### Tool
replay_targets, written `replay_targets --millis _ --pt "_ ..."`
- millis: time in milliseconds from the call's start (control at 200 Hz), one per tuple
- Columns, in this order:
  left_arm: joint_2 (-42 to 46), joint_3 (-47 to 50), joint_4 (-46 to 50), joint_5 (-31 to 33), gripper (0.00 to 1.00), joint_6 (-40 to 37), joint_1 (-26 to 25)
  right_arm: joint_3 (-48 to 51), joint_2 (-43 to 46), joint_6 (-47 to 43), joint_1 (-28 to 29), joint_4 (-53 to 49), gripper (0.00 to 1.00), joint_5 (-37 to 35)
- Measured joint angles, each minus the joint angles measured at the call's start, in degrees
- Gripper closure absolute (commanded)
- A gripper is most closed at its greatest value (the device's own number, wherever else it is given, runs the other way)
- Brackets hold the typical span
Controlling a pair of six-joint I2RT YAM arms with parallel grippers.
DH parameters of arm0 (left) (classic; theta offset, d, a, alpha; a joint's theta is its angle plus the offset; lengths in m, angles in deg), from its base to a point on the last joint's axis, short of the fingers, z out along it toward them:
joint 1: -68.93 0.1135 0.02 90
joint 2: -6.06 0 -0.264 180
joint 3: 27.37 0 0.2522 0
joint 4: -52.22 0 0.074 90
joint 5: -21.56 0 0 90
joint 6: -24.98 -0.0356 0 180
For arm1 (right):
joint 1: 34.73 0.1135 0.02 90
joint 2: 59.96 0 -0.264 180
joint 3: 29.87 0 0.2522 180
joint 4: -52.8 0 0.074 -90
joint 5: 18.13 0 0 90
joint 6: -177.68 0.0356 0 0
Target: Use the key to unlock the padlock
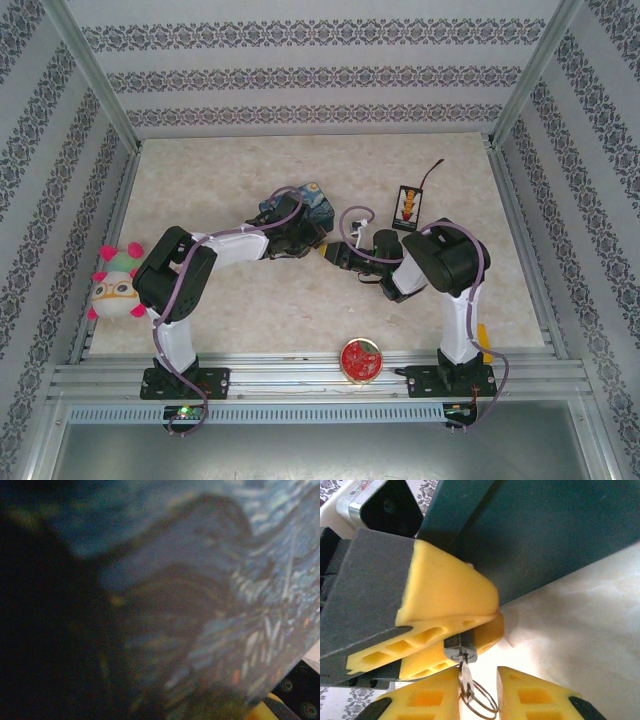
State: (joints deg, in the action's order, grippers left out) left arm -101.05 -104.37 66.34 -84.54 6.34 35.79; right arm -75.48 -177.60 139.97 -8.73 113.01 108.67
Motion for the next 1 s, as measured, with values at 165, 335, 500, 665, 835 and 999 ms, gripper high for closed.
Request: replay_targets --millis 165,335,500,665,835,999 --pt "-0.1 0.0 -1.4 -0.7 1.0 0.7 -0.9 2.1 2.6 -1.5 -0.9 -1.7 0.65 -1.2" --pt "-0.1 0.7 -3.8 -1.5 1.0 1.1 -1.6 5.5 5.9 -3.3 -2.2 -3.1 0.54 -3.0" --pt "-0.1 1.3 -4.8 -1.4 1.0 1.1 -1.7 7.7 7.7 -4.5 -2.7 -3.7 0.54 -4.4" --pt "-0.1 2.0 -6.1 -1.2 1.0 1.1 -1.7 8.2 8.2 -4.7 -2.6 -3.8 0.57 -4.9" --pt "-0.1 2.3 -6.4 -1.2 1.0 1.1 -1.6 9.7 10.1 -4.7 -3.4 -5.6 0.7 -6.6" --pt "-0.1 2.4 -6.5 -1.3 1.0 1.1 -1.4 10.6 11.6 -4.2 -4.1 -8.0 0.78 -8.1"
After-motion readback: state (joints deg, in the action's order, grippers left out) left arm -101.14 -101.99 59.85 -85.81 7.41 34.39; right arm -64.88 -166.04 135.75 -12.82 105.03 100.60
